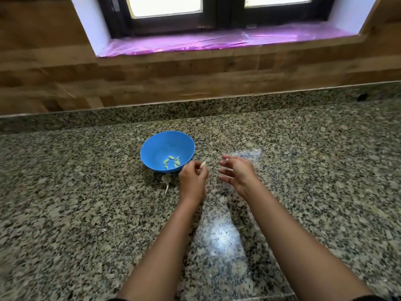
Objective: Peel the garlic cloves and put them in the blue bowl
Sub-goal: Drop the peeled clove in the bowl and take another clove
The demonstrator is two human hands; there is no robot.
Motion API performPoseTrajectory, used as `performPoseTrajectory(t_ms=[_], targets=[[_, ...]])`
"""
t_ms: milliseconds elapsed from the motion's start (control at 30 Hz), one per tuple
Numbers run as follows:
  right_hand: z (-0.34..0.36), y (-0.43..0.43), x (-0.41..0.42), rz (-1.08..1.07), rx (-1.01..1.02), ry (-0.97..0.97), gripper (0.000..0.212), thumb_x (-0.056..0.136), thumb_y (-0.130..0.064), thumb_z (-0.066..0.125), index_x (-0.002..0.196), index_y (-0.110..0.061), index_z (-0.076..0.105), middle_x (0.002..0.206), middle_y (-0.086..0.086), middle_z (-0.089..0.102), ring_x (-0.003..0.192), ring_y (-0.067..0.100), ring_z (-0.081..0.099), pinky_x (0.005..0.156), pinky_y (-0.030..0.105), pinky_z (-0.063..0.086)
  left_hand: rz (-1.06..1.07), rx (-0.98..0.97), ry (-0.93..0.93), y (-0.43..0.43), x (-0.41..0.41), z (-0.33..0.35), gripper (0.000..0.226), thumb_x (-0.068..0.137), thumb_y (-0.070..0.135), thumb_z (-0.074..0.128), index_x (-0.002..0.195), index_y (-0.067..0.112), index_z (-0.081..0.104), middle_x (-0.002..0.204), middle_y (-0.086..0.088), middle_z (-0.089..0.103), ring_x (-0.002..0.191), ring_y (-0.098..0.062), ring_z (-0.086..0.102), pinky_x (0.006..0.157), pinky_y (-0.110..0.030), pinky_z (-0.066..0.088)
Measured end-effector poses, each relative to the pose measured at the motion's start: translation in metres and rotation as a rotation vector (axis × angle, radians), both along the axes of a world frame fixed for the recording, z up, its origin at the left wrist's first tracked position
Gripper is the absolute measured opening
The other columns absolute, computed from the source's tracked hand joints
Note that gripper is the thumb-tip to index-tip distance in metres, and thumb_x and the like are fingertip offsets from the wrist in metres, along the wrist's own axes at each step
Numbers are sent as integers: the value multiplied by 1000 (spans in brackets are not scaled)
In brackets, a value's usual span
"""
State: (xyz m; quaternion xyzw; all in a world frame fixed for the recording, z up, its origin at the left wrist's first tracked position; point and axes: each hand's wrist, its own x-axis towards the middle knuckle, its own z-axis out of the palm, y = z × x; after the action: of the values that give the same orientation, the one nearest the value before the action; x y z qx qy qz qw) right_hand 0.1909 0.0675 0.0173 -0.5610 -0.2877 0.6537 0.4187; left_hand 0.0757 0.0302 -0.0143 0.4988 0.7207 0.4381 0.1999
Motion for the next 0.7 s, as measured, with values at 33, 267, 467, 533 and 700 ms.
performPoseTrajectory(t_ms=[33, 267, 467, 533, 700], targets=[[1, 1, -4, 8, 3, 2, 23, 95, -3, 40, 107, -6, 60, 97, 11, 62, 71, 19, 57, 60, 30, 48, 30, 48, -23, 0, -4, 7, 19, 92, 21, 59, 100, 5, 65, 93, -6, 64, 82, -16, 59, 62, -10, 39], [10, 1, -38, 96, 26, 7, 24, 95, -5, 40, 108, -7, 61, 87, 5, 61, 65, 16, 56, 57, 28, 47, 219, 100, -171, 20, -57, 39, 36, 89, 26, 64, 113, -1, 63, 106, -15, 67, 95, -29, 65, 86, -38, 51], [11, -7, -58, 130, 22, 22, 24, 95, -2, 38, 107, -6, 59, 83, 7, 61, 61, 16, 55, 57, 29, 46, 274, 142, -282, -9, -80, 35, 21, 90, 21, 63, 104, 5, 66, 95, -6, 68, 88, -21, 66, 81, -36, 55], [9, -10, -62, 128, 12, 22, 24, 95, -1, 38, 106, -5, 59, 83, 8, 62, 62, 17, 55, 57, 29, 46, 298, 132, -293, -24, -82, 27, 16, 90, 22, 62, 98, 8, 66, 91, -6, 68, 80, -17, 63, 73, -29, 54], [2, -19, -73, 136, -6, -2, 25, 94, 0, 38, 106, -4, 60, 78, 7, 61, 61, 17, 55, 58, 31, 46, 309, -27, -248, -39, -87, -1, 18, 89, 21, 64, 100, 6, 64, 98, -10, 68, 80, -17, 59, 69, -28, 48]])
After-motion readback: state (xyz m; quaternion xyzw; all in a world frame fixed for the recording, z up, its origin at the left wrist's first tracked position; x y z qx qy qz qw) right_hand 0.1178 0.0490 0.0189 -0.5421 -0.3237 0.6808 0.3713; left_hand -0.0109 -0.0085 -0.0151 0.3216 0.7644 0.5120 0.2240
